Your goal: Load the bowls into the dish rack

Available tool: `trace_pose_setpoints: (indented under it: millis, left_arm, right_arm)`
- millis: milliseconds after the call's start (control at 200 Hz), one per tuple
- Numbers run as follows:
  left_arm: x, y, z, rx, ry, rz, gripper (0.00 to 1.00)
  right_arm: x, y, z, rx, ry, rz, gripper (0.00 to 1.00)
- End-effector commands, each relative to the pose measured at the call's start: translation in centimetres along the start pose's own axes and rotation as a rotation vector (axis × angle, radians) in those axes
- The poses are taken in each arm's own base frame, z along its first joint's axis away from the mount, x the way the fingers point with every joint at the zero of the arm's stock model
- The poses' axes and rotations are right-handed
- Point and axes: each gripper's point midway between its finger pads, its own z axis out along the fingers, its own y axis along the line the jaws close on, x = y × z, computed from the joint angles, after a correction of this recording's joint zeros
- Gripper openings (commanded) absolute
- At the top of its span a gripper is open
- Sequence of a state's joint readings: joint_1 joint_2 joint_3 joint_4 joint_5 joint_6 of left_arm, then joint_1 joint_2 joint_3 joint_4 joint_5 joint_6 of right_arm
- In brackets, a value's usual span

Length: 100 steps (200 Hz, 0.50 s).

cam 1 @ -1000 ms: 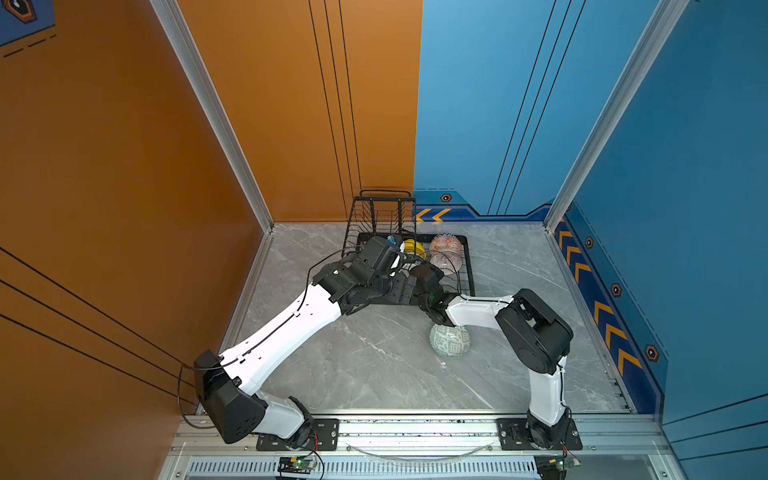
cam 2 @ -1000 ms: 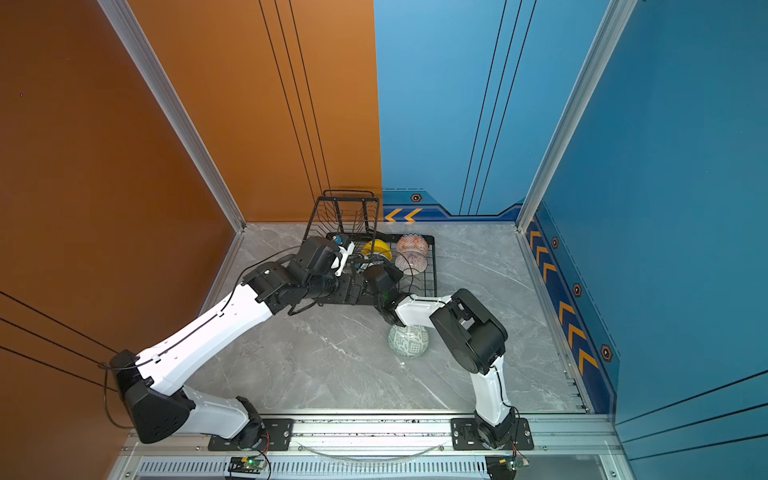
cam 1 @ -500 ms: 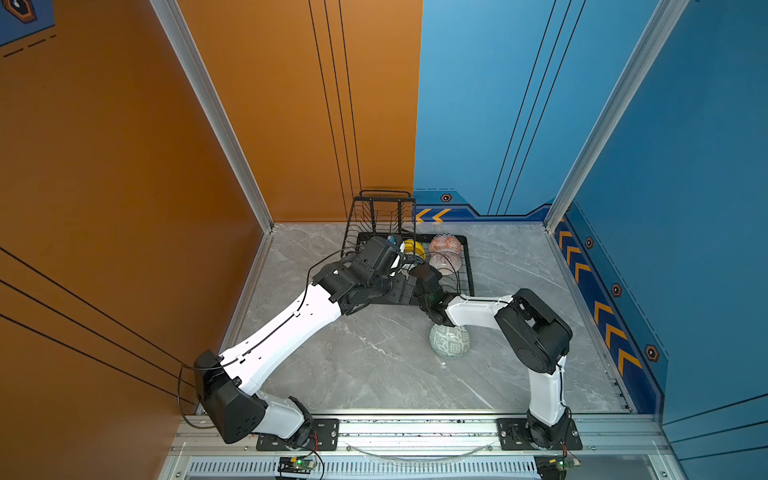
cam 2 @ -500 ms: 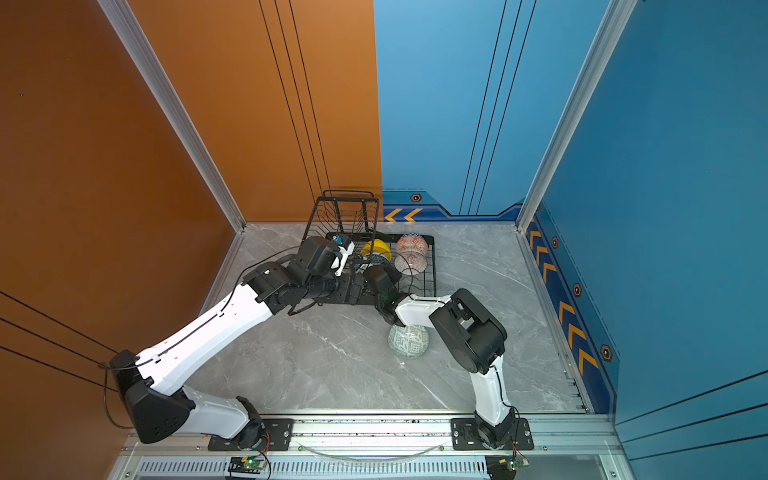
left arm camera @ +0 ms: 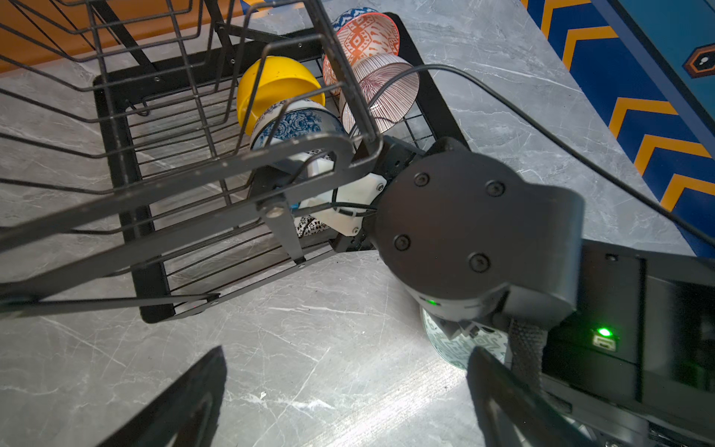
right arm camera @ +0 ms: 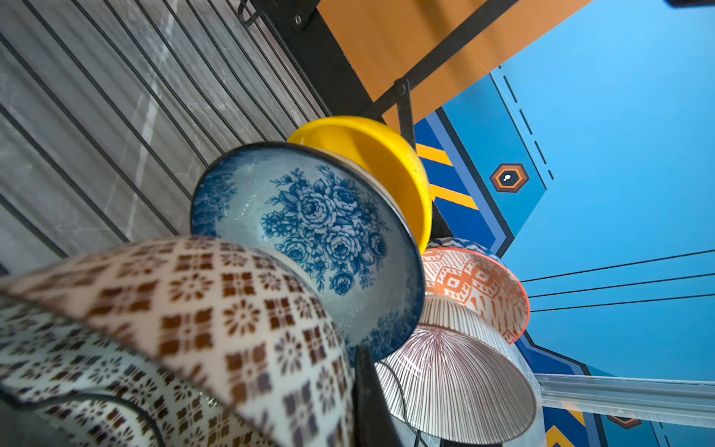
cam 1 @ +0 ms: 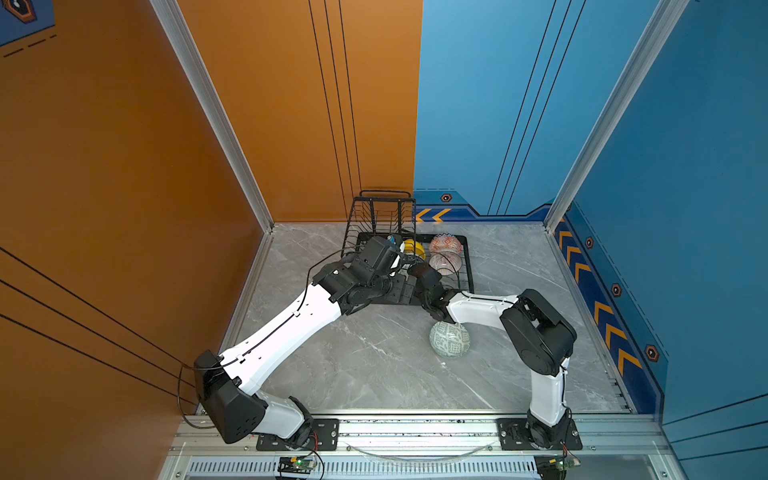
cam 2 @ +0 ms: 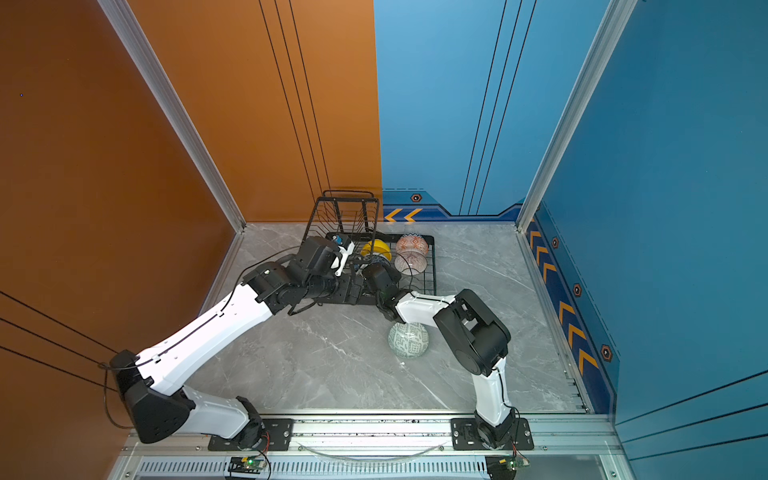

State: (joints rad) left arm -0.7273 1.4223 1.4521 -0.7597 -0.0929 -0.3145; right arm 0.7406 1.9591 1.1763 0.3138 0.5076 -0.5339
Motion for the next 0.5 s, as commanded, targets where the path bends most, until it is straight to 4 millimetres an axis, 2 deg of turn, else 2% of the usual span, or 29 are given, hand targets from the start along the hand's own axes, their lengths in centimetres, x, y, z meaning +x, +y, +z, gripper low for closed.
trace_pose_setpoints:
  millis: [0,75,255,496]
  left_arm:
    - [0.3,0.1,-0.2,0.006,0.008,-0.013,0.98]
    - [0.3,0.0,-0.2,0.008,0.009,-0.012,0.98]
    - [0.4,0.0,-0.2,0.009,0.011,-0.013,0.98]
    - [0.5,0.2,-0.2,0.005,0.011,-0.014,0.98]
  right_arm:
    - [0.7,2.0,-1.0,-0.112,0.040,-0.014,0.00]
    - [0.7,1.9,-1.1,-0.112,0.044,-0.011,0.00]
    - [0.2,1.2,-1.3,-0.095,0.040,-0.007,0.12]
    - [-0.4,0.3,-1.8,-0.074,0.030,-0.002,0.19]
